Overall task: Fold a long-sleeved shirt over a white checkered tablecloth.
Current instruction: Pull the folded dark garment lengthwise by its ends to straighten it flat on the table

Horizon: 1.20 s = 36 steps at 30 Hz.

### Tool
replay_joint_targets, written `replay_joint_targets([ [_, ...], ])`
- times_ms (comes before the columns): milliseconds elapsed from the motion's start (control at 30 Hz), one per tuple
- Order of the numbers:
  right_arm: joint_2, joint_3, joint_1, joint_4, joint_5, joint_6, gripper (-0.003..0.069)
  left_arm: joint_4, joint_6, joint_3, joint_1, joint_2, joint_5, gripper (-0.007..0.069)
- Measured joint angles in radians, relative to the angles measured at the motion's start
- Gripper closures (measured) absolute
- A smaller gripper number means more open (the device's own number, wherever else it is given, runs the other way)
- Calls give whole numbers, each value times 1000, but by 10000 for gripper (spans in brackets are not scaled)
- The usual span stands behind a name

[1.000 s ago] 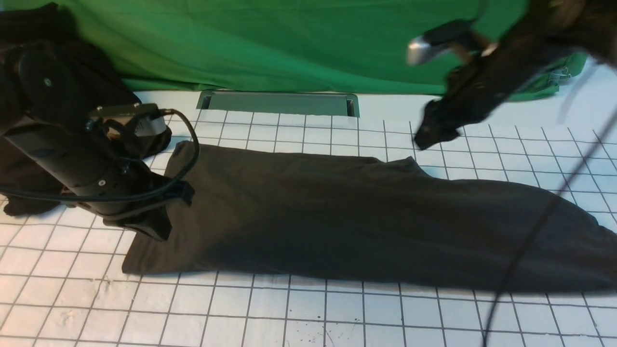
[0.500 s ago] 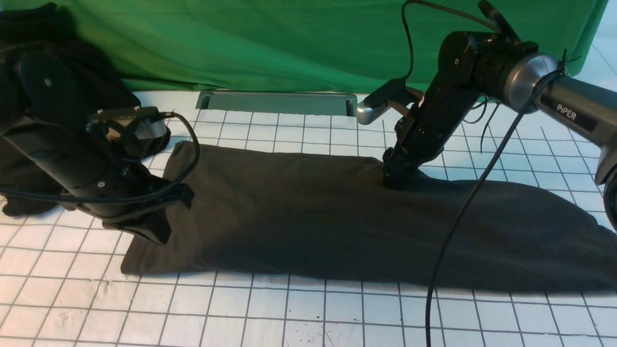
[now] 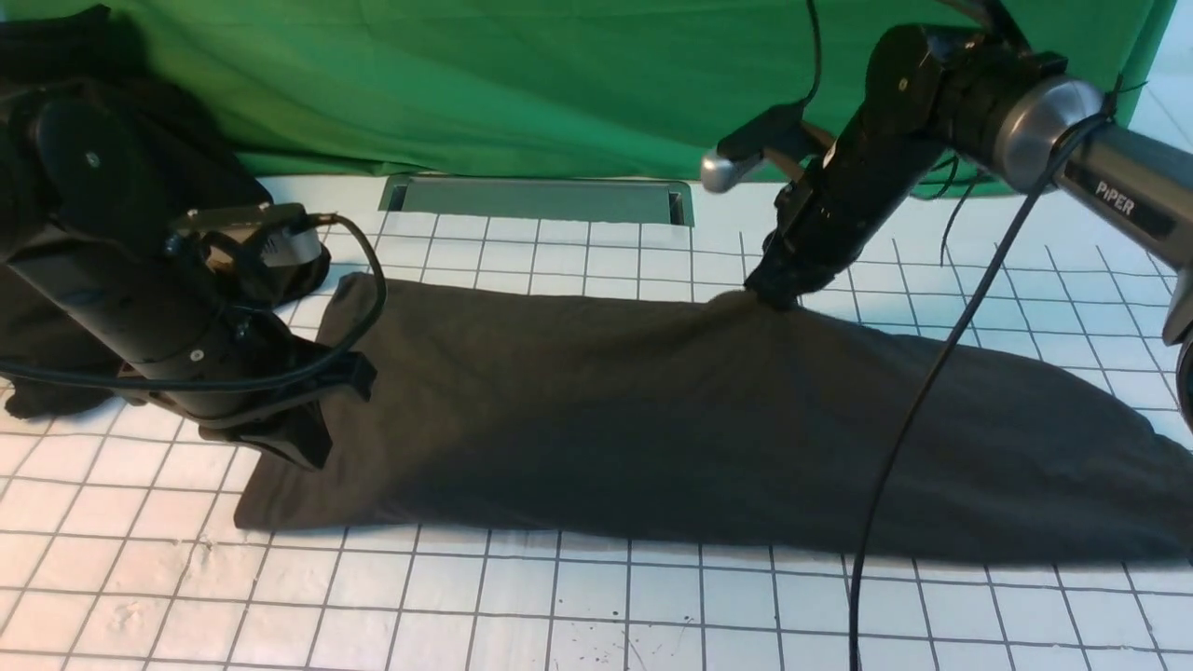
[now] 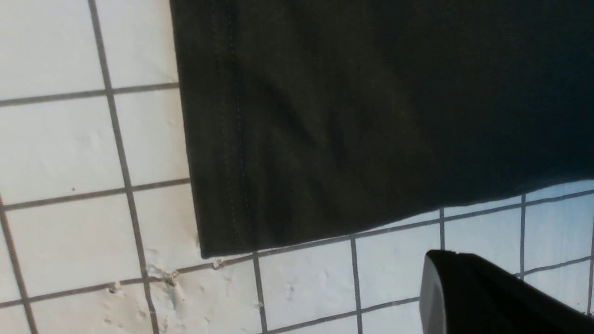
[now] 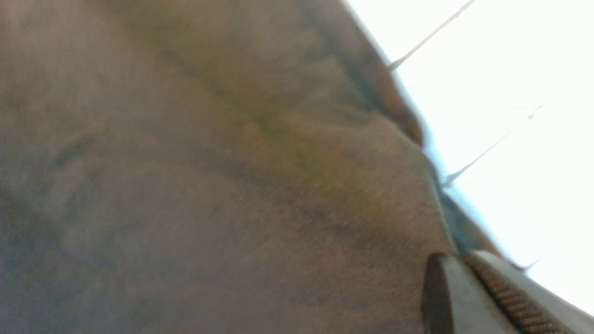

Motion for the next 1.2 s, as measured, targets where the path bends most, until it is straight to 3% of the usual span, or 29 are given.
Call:
replay_joint_targets([
  [233,12,-4,-16,3,-56,0,651,0,-1,0,0,0,-3,627],
  [333,27,-4,-17,3,-88,3,618,0,-1,0,0,0,-3,627],
  [400,30,-4,-17,-1,-97,22,548,0,-4,0,0,0,-3,627],
  [533,16,-8,-17,-17,-42,78,309,-1,-20,0,0,0,-3,627],
  [600,-13,-22,-18,-73,44,134,252,-5,-23,0,0,0,-2,627],
  [667,-49,-30,-24,-136,98,176,284,-12,-33,0,-1,0,-2,627],
  [800,-171,-19,-109,-194,166,254,554,-6,-46,-3,-45,0,-18,627],
  [900,-269,67,-206,-171,169,276,639,23,-78,-8,-125,0,-55,627],
  [1000,-359,203,-320,-163,174,293,650,47,-107,-8,-180,9,-88,627],
  [1100,-421,350,-417,-163,181,317,613,49,-123,-16,-193,35,-95,627],
  [1200,-473,544,-520,-163,168,330,466,63,-123,-45,-193,107,-96,627],
])
